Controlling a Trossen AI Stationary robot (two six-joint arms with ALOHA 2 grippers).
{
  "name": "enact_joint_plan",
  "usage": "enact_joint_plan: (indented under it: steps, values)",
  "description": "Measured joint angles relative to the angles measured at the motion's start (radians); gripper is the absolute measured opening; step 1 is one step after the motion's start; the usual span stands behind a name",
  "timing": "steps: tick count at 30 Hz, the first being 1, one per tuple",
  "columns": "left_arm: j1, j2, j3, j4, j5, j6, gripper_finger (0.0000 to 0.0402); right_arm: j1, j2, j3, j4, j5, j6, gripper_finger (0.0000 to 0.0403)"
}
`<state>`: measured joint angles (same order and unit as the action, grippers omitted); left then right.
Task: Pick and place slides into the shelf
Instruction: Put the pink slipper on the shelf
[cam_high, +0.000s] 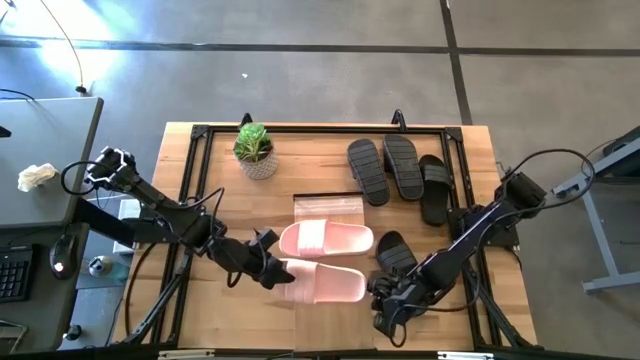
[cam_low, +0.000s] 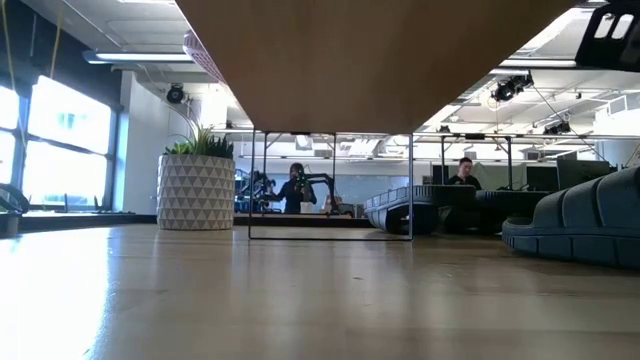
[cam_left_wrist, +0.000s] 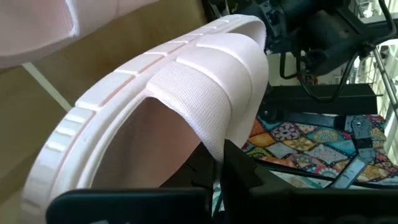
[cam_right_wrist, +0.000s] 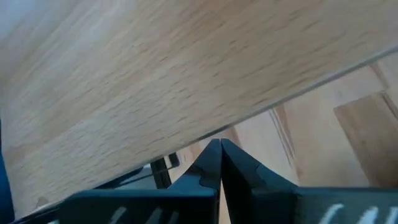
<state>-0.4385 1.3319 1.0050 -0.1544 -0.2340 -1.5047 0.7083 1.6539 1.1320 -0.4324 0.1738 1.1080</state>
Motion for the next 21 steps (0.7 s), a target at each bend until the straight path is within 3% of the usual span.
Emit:
enact_joint_plan:
  steps: [12, 21]
  values:
    - [0.002, 0.001, 0.0, 0.046, 0.006, 0.003, 0.0, 0.045, -0.018, 0.002, -0.246, 0.177, 0.194, 0.0]
    - [0.007, 0.057, 0.0, 0.102, 0.01, -0.028, 0.0, 0.057, -0.039, 0.002, -0.248, 0.225, 0.089, 0.0]
